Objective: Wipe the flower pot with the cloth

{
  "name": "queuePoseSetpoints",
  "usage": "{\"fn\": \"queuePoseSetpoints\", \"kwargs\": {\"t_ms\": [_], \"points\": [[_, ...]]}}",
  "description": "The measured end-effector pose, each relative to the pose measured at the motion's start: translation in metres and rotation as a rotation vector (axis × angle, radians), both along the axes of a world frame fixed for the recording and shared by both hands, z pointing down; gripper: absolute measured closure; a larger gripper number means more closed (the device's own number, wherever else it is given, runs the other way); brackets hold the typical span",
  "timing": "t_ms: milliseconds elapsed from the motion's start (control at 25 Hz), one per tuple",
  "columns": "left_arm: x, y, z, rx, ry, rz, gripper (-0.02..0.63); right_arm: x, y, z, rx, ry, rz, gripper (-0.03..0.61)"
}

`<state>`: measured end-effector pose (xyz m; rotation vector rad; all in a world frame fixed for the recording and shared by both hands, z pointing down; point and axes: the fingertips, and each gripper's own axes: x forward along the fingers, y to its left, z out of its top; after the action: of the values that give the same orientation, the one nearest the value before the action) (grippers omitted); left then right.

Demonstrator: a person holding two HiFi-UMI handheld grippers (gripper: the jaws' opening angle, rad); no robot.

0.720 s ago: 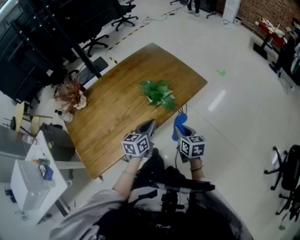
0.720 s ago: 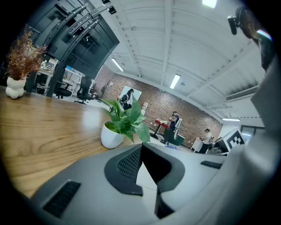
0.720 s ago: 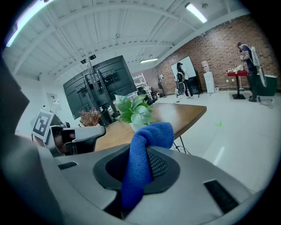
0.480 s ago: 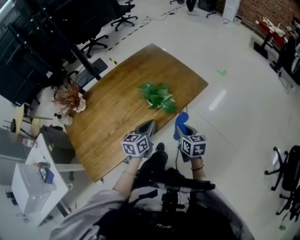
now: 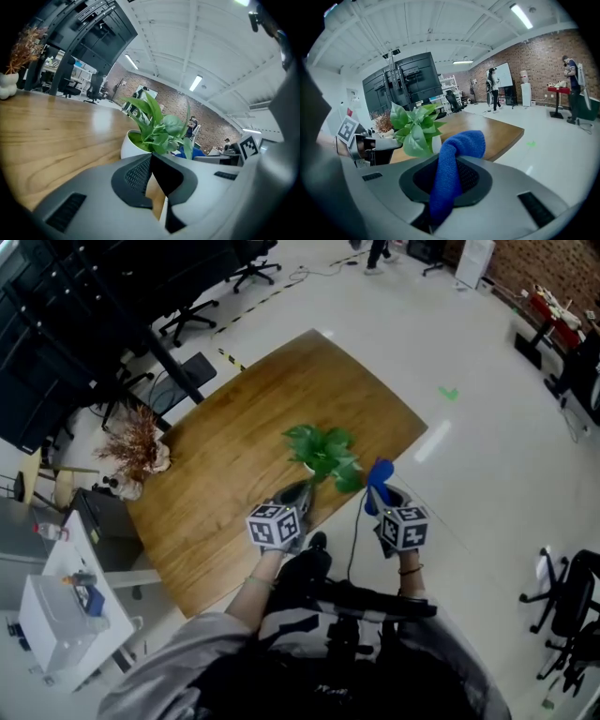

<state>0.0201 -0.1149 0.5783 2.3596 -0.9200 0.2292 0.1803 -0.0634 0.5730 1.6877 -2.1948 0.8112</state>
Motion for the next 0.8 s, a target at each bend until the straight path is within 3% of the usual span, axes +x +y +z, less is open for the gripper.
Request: {"fn": "queuePoseSetpoints", "kwargs": {"t_ms": [480, 800], "points": [[0.004, -0.039, 0.016, -0.055, 0.01, 0.02, 0.609, -0.033, -0.054, 0.011, -0.012, 0.04, -0.244, 0.518], [-0.003, -0.063, 0.013, -0.074, 0.062, -0.016, 0.609, -0.074, -0.066, 0.027, -0.054, 0.004, -0.317, 0.518]]}}
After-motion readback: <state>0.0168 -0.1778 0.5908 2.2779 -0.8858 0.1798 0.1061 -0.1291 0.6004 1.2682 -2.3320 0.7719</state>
